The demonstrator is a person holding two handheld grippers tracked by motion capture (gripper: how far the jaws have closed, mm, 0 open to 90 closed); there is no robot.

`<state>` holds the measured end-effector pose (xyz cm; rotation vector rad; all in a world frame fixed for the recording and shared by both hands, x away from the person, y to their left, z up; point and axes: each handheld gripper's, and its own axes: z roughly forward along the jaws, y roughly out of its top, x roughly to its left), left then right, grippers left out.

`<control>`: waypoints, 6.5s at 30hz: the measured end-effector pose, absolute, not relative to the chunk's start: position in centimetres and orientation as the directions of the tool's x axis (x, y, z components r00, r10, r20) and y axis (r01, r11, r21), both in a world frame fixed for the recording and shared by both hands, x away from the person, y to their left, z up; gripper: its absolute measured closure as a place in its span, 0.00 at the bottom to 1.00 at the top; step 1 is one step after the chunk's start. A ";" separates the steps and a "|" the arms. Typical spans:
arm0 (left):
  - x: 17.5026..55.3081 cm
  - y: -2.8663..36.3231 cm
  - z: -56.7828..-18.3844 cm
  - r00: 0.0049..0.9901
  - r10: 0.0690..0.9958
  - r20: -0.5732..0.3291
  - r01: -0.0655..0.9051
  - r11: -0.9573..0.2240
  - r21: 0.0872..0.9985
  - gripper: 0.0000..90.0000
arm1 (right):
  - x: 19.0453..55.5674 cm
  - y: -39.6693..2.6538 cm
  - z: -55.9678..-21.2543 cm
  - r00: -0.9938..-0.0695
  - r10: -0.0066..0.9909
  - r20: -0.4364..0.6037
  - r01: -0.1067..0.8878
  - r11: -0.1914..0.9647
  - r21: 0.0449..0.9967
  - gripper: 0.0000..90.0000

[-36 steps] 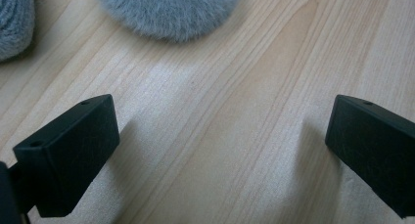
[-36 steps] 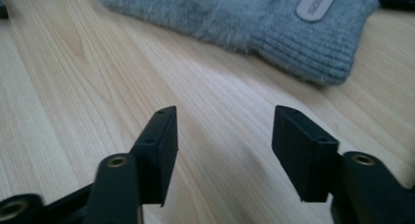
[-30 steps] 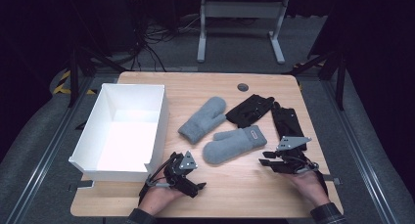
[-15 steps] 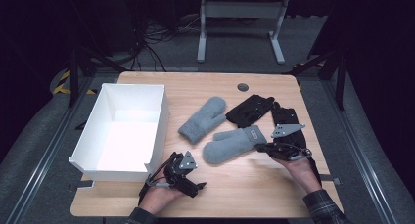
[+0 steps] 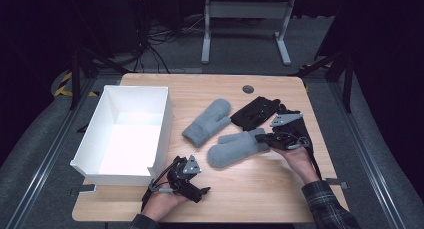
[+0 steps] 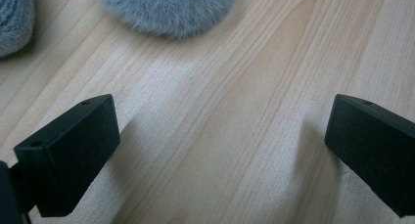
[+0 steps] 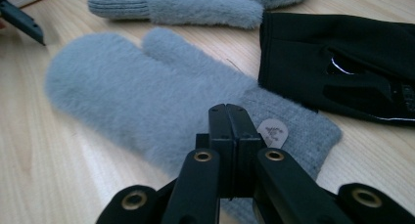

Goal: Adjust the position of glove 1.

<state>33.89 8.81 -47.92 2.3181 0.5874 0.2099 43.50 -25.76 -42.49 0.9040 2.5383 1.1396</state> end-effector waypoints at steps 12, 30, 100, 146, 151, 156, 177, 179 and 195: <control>33.9 8.8 -47.9 0.881 0.472 -0.019 0.354 -0.634 0.688 0.00 | 44.1 -25.3 -43.6 -0.797 0.603 0.036 0.460 0.567 0.683 1.00; 33.8 8.8 -47.9 0.881 0.473 -0.019 0.355 -0.633 0.688 0.00 | 39.8 -26.0 -43.4 -0.824 0.564 0.047 0.455 0.611 0.648 1.00; 33.9 8.6 -46.8 0.857 0.514 -0.043 0.405 -0.619 0.673 0.23 | 31.5 -24.2 -44.5 -0.929 0.358 0.096 0.341 0.724 0.599 1.00; 39.1 1.3 -45.0 0.837 0.525 -0.156 0.482 -0.573 0.663 1.00 | 32.0 -19.0 -44.9 -0.959 0.268 0.087 0.262 0.736 0.624 1.00; 39.2 2.1 -44.6 0.829 0.540 -0.146 0.482 -0.558 0.675 0.83 | 32.0 -21.0 -44.5 -0.938 0.341 0.057 0.295 0.703 0.648 0.76; 39.3 2.6 -44.0 0.819 0.560 -0.128 0.483 -0.551 0.680 0.59 | 32.2 -23.1 -44.4 -0.905 0.425 0.025 0.329 0.661 0.675 0.53; 44.0 3.8 -41.6 0.777 0.630 -0.011 0.455 -0.549 0.701 0.16 | 34.4 -28.7 -46.5 -0.772 0.631 -0.079 0.403 0.582 0.706 0.22; 44.6 3.9 -41.4 0.769 0.639 -0.010 0.459 -0.541 0.704 0.16 | 34.7 -28.8 -46.6 -0.767 0.640 -0.052 0.423 0.564 0.709 0.19; 49.6 4.2 -42.1 0.701 0.713 -0.014 0.548 -0.526 0.650 0.20 | 34.8 -29.0 -47.0 -0.769 0.639 -0.025 0.425 0.540 0.727 0.15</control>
